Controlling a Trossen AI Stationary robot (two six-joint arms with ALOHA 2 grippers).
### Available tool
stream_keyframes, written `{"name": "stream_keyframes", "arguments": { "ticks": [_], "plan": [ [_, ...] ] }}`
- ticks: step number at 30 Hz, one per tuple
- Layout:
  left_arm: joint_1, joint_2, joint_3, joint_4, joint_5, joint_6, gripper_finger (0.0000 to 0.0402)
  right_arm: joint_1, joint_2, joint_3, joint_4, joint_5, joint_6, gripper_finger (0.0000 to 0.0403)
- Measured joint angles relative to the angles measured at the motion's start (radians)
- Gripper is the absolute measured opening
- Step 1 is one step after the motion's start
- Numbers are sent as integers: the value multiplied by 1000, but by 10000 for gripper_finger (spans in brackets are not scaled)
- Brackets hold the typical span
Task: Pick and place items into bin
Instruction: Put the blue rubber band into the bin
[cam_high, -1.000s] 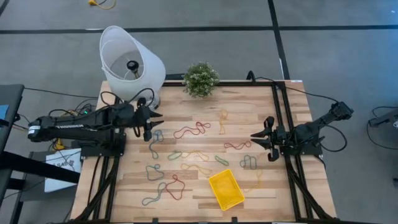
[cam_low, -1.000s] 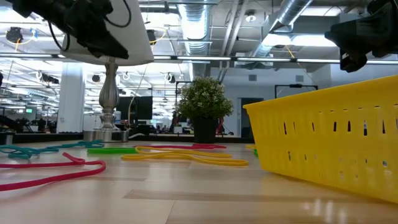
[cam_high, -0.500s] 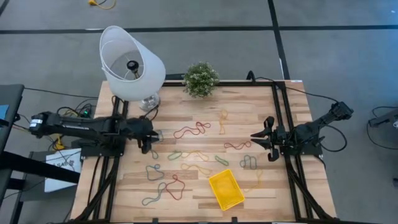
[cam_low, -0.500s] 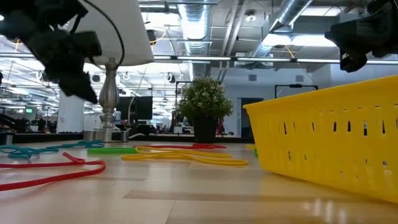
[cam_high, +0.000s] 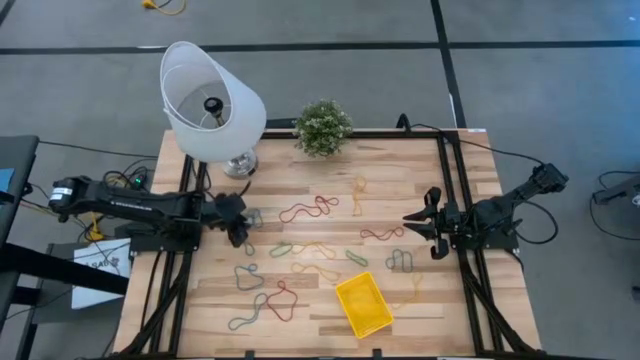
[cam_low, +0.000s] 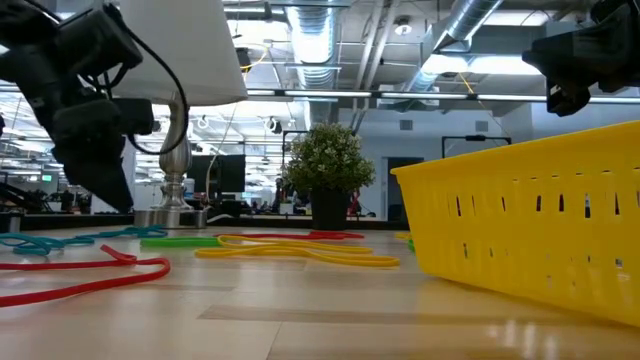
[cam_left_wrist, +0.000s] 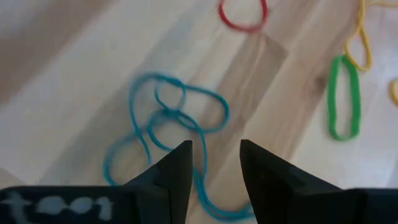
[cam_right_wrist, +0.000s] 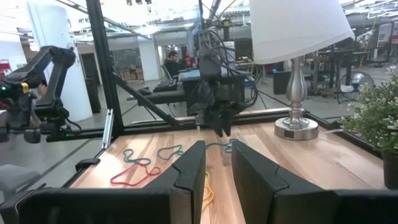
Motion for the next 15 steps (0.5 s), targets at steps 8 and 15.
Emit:
{"name": "stream_keyframes", "arguments": {
  "ticks": [8,15],
  "plan": [
    [-88,62,0,-99,53,-108,123,0,0,0,0,0,0,72],
    [-130,119,4,-98,-5,-135,123,0,0,0,0,0,1,72]
  ]
}}
